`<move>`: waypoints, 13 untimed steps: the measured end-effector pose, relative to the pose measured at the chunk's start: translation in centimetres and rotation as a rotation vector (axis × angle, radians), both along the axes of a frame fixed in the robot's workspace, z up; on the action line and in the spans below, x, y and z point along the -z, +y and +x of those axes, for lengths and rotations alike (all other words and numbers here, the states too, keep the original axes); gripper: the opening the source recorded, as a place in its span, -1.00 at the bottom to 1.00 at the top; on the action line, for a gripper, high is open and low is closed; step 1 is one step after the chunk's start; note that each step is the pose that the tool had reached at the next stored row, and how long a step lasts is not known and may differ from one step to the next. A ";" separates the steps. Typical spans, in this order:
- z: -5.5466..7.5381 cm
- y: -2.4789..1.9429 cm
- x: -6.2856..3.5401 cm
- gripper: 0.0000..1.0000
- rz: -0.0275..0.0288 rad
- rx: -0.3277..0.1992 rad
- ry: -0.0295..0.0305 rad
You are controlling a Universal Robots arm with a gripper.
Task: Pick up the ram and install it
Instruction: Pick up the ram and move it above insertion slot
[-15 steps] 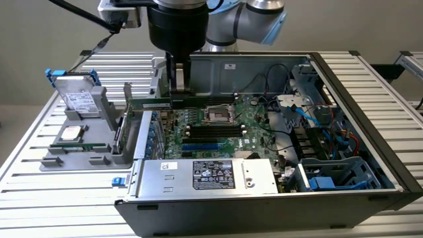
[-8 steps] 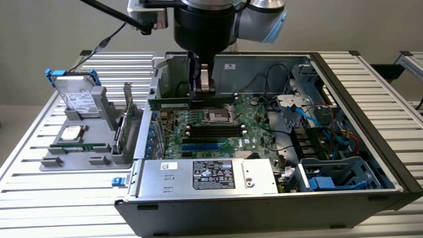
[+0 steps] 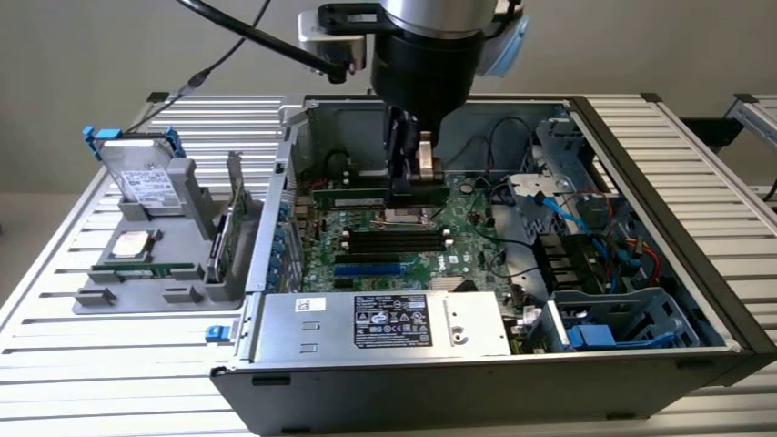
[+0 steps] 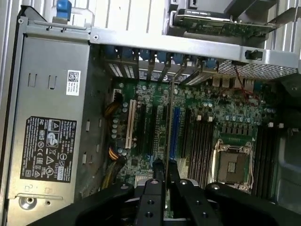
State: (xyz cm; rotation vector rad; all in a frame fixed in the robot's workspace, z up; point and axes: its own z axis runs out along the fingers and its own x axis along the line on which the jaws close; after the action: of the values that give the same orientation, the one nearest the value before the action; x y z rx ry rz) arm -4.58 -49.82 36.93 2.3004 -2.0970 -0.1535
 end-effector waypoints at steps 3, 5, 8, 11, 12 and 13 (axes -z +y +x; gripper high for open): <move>1.4 0.12 0.56 -0.73 0.0002 0.000 -0.0001; 2.1 0.35 0.93 -0.73 0.0002 0.000 0.0002; 2.5 0.89 1.48 -0.73 0.0003 0.000 0.0009; 2.7 1.71 2.02 -0.73 0.0002 0.000 0.0011; 2.8 1.98 2.19 -0.73 0.0002 0.000 0.0011; 2.9 2.29 2.39 -0.73 0.0002 0.000 0.0011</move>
State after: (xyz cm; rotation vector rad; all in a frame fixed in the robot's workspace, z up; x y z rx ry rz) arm -1.70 -47.54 34.55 2.2997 -2.0968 -0.1549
